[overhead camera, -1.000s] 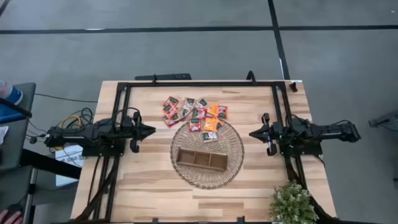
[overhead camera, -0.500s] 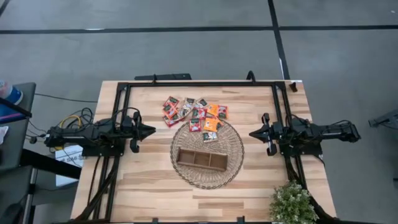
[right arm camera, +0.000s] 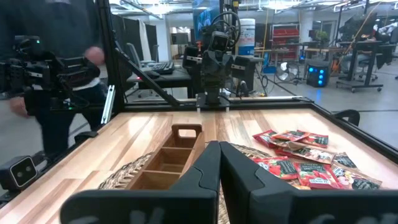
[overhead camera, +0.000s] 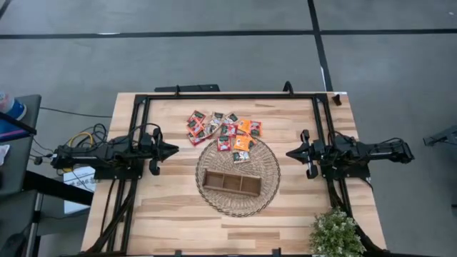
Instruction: Pick & Place Tea
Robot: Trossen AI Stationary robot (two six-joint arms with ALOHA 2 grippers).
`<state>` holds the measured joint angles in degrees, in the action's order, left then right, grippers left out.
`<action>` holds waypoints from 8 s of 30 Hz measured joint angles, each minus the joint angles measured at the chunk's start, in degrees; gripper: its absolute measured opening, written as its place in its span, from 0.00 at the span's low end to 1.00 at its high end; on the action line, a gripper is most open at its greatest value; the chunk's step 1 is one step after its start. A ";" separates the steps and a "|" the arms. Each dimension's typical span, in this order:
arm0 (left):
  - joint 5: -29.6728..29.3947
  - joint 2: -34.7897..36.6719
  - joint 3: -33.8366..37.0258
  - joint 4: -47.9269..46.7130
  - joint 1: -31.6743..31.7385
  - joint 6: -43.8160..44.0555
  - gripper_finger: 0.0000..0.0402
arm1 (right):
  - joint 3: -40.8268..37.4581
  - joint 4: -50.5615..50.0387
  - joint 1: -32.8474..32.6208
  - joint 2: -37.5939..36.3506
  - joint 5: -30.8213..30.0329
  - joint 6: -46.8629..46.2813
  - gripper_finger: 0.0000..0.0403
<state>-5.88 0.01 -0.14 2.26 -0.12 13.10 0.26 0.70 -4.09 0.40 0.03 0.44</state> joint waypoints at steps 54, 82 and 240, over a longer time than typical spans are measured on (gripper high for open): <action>-4.83 -4.81 -0.42 0.85 0.04 7.19 0.12 | 0.01 0.01 0.01 0.00 0.00 0.00 0.00; -14.89 -6.80 -0.65 33.65 0.04 26.98 0.12 | 2.03 21.66 3.43 0.14 -5.10 -25.98 0.00; -12.41 -38.89 -37.51 -14.19 0.09 -2.83 0.57 | 95.44 -63.19 24.34 111.65 0.35 10.97 0.01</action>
<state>-18.29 -38.88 -37.65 -11.93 -0.03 10.27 95.71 -62.49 20.25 112.05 0.38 11.41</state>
